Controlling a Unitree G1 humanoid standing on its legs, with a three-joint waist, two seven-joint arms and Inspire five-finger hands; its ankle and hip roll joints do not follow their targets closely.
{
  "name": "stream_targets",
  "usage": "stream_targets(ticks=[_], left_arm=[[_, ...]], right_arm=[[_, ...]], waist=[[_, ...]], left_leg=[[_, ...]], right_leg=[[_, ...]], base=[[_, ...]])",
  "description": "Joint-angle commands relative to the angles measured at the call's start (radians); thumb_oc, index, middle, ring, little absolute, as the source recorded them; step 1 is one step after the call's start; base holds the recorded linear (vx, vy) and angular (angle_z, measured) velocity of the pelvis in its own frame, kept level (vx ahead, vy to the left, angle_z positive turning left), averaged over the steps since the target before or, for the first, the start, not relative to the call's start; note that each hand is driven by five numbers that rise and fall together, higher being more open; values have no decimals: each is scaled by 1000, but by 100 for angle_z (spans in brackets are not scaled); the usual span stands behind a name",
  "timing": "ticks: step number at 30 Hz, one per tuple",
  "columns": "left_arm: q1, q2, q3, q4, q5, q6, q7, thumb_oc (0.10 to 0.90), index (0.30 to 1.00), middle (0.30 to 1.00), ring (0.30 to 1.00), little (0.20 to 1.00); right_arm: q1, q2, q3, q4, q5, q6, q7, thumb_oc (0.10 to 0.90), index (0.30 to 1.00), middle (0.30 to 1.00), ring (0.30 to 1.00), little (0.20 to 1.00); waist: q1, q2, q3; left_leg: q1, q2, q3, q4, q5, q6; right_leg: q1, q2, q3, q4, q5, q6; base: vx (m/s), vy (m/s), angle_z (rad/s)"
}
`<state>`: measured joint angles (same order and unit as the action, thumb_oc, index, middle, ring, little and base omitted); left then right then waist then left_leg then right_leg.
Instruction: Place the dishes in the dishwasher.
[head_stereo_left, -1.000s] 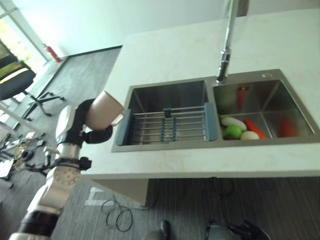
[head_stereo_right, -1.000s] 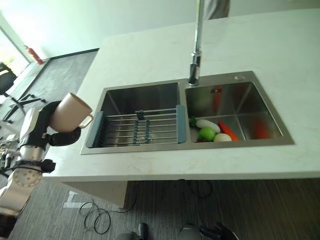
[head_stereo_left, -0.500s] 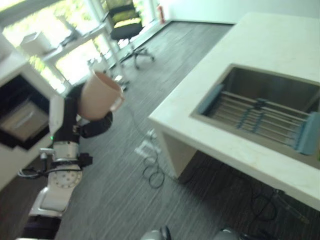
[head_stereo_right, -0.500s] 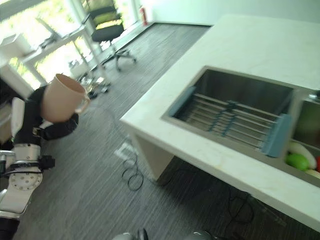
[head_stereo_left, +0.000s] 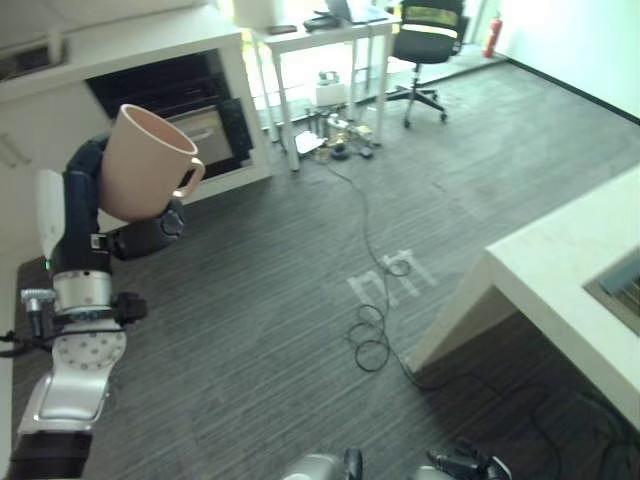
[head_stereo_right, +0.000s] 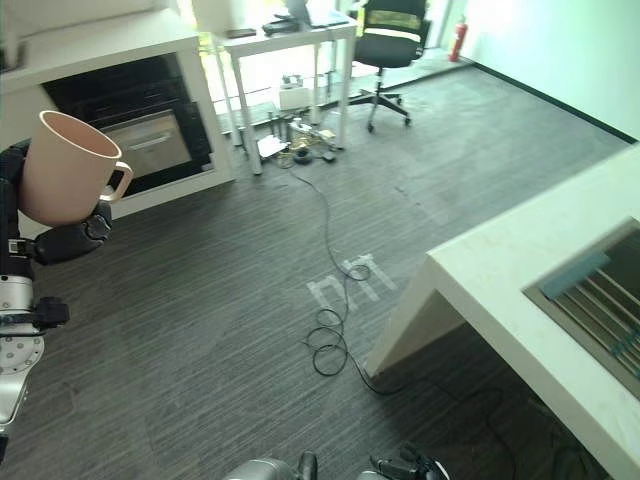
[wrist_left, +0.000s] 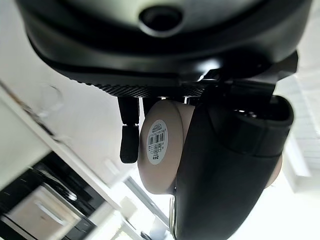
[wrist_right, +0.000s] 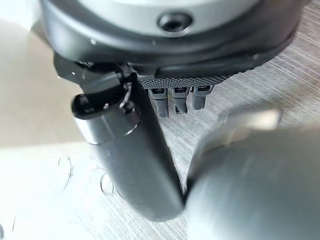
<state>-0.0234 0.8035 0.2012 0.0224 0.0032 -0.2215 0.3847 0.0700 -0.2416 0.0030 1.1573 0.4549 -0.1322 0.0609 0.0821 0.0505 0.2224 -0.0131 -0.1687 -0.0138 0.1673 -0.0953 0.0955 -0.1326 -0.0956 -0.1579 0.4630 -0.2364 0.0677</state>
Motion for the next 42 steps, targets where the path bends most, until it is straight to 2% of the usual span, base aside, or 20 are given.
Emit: stream_targets(ticks=[1,4,8,9,11,13,14,15,17,20,23,25,27,30,32,33,35,37,40,42], left_arm=[[-89,12,53,-98,5,-112,24,400,300,300,300,300],[-107,-7,26,-96,-3,-105,4,400,300,300,300,300],[-117,-74,-15,-83,-19,-124,-1,400,300,300,300,300],[-115,-94,-31,-89,-15,-132,2,400,300,300,300,300],[-122,-109,-47,-98,-3,-128,-1,400,300,300,300,300],[-143,-116,-63,-99,-10,-121,-27,400,300,300,300,300],[-152,-119,-67,-100,-14,-119,-43,400,300,300,300,300],[-166,-121,-74,-97,-16,-124,-57,400,300,300,300,300],[-173,-118,-83,-95,-22,-126,-55,400,300,300,300,300],[-160,-128,-85,-95,-17,-137,-50,400,300,300,300,300],[-139,-152,-65,-90,5,-163,-60,400,300,300,300,300],[-129,-172,-51,-86,17,-187,-68,400,300,300,300,300],[-117,-188,-31,-83,29,-218,-76,400,300,300,300,300],[-111,-189,-24,-92,39,-228,-97,400,300,300,300,300],[-118,-188,-27,-101,45,-228,-116,400,300,300,300,300],[-127,-183,-35,-108,46,-222,-117,400,300,300,300,300],[-144,-174,-51,-113,58,-207,-105,400,300,300,300,300],[-153,-155,-62,-110,68,-184,-79,400,300,300,300,300],[-148,-138,-73,-109,74,-181,-41,400,300,300,300,300],[-152,-135,-76,-115,77,-179,-30,400,300,300,300,300]], right_arm=[[-50,-61,3,6,0,-18,25,800,900,900,900,900],[-55,-63,11,29,-19,-2,29,800,900,900,900,900],[-52,-60,10,74,11,5,48,800,900,900,900,900],[-53,-63,10,74,4,-2,48,800,900,900,900,900],[-56,-68,11,68,24,-6,50,800,900,900,900,900],[-59,-83,15,60,13,-23,71,800,900,900,900,900],[-62,-86,16,62,0,-33,72,800,900,900,900,900],[-71,-89,16,74,8,-43,75,800,900,900,900,900],[-81,-93,16,79,11,-39,73,800,900,900,900,900],[-90,-100,22,82,8,-18,57,800,900,900,900,900],[-87,-109,20,95,5,-3,56,800,900,900,900,900],[-79,-111,14,98,-2,7,51,800,900,900,900,900],[-68,-109,-1,104,-6,18,36,800,900,900,900,900],[-53,-91,-28,111,24,10,45,800,900,900,900,900],[-42,-70,-35,98,16,-1,38,800,900,900,900,900],[-35,-54,-35,83,24,-9,28,800,900,900,900,900],[-25,-35,-35,53,34,-17,26,800,900,900,900,900],[-18,-25,-15,22,5,-33,32,800,900,900,900,900],[-24,-35,10,5,-7,-41,45,800,900,900,900,900],[-27,-44,11,7,11,-39,46,800,900,900,900,900]], waist=[[-69,-15,-6],[-90,-19,5],[-86,-23,3],[-85,-27,3],[-79,-36,13],[-76,-40,34],[-72,-44,40],[-67,-46,43],[-61,-45,45],[-29,-26,55],[-7,-22,62],[-3,-24,62],[-7,-10,45],[-5,-12,28],[-12,-10,19],[-27,0,18],[-47,12,25],[-59,31,31],[-82,28,38],[-100,10,42]], left_leg=[[0,78,18,133,-218,-15],[14,62,-4,133,-238,-4],[60,51,-32,133,-224,-9],[89,50,-17,133,-206,-23],[109,59,22,185,-104,-65],[-24,76,83,445,-11,-128],[-75,87,103,486,-11,-128],[-141,111,121,445,-30,-111],[-155,132,133,324,-15,-109],[-208,170,90,133,51,-144],[-292,221,30,133,71,-171],[-311,236,29,133,83,-177],[-280,234,34,133,61,-174],[-230,186,0,133,22,-145],[-205,164,-7,133,-3,-121],[-176,148,-20,133,-27,-92],[-135,129,-16,133,-62,-46],[-88,128,0,133,-92,-23],[-53,117,8,133,-121,-13],[-27,98,-13,133,-154,-13]], right_leg=[[4,-6,-29,-163,97,52],[-68,23,-5,-163,145,63],[-37,40,2,-163,120,26],[-13,34,3,-163,104,11],[22,16,-10,-163,82,-9],[65,-1,-26,-163,63,-36],[75,-8,-26,-163,58,-39],[85,-8,-8,-163,45,-39],[100,-4,10,-163,24,-37],[149,16,35,-163,-21,-27],[180,27,67,-163,-48,-25],[194,21,72,-163,-56,-24],[215,12,69,-163,-66,-12],[266,0,79,-163,-73,-3],[306,1,68,-163,-41,4],[305,2,57,-99,51,30],[201,-12,31,150,154,72],[78,-47,-8,349,216,76],[-8,-4,-25,240,171,61],[-25,-5,-19,-16,167,51]], base=[[238,-45,0],[245,-108,42],[343,-135,49],[324,-77,36],[238,-70,23],[234,-64,32],[319,7,55],[319,85,46],[311,147,15],[374,222,-15],[350,238,-45],[329,244,-80],[461,371,-79],[378,283,-10],[355,262,9],[311,302,17],[238,276,22],[263,231,22],[306,-24,-38],[388,-229,-22]])
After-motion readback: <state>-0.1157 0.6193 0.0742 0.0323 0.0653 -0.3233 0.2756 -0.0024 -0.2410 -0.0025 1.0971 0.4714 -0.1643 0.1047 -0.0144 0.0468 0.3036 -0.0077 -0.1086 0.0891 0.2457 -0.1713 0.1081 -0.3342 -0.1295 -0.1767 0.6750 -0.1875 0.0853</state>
